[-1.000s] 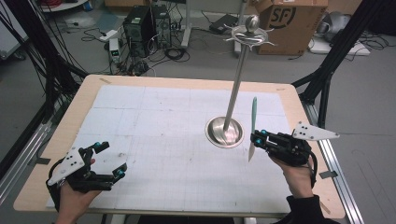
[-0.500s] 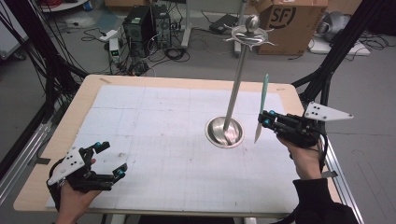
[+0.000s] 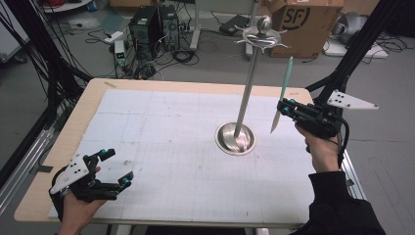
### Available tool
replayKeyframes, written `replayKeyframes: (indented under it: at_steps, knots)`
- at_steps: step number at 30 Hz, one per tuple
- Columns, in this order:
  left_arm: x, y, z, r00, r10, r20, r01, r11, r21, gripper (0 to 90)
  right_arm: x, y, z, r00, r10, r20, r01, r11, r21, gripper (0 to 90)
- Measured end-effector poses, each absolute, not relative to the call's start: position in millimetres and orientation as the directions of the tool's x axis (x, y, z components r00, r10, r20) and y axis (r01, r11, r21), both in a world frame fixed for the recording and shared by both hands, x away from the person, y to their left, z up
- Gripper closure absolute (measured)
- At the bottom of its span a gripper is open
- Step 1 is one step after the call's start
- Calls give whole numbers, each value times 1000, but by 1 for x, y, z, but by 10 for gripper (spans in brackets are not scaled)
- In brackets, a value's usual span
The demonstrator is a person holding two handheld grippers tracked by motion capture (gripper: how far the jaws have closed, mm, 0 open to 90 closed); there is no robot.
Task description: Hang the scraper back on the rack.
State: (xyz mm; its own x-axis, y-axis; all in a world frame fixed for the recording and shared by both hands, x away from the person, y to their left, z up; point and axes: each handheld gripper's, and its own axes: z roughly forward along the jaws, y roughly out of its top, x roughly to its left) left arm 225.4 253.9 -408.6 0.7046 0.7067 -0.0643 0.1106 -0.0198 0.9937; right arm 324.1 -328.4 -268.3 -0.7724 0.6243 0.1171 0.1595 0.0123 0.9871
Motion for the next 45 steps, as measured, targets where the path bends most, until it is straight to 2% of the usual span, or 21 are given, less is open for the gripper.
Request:
replayKeyframes:
  at_steps: [12, 19, 45]
  knots:
    - [224, 255, -410, 699, 713, -54, 109, -31, 994, 17, 337, -330, -263, -749, 646, 146, 166, -30, 986, 811]
    - [225, 257, -412, 691, 720, -58, 113, -28, 993, 17, 338, -326, -260, -756, 643, 125, 141, -26, 990, 811]
    - [226, 260, -414, 687, 724, -62, 121, -30, 992, 17, 346, -321, -258, -756, 643, 124, 150, -14, 989, 811]
